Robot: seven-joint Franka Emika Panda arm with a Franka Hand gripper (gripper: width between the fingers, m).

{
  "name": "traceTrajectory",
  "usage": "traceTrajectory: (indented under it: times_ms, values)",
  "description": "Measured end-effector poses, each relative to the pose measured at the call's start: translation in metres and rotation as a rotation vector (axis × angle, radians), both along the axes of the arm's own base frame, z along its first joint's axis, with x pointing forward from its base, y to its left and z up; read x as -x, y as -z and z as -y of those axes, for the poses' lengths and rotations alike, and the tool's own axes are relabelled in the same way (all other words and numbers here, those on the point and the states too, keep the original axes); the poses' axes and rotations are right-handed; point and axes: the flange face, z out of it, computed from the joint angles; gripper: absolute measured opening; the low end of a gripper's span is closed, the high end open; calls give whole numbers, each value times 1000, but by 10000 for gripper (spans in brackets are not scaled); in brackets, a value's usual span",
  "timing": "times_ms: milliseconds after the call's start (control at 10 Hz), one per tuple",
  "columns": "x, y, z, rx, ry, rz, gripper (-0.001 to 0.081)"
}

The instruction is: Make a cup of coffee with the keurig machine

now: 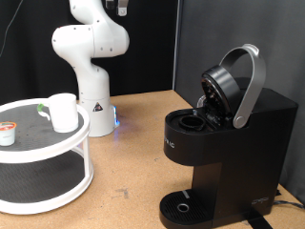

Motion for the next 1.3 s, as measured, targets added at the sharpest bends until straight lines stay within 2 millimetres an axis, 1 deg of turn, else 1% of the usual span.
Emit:
traceTrajectory:
  times_ms: [100, 200, 400, 700, 800, 1000, 1100, 1300]
  values:
    - [0, 0, 2, -2, 4, 2, 803]
    - [1, -1, 10, -12, 21, 5, 803]
    - [8, -5, 42, -31, 38, 15, 803]
    - [22, -8, 90, -16, 17, 28, 803]
    - [25, -9, 97, -24, 11, 35, 803]
    - [25, -8, 99, -27, 16, 35, 803]
    - [27, -7, 108, -34, 32, 36, 803]
    - [37, -3, 139, -21, 59, 24, 803]
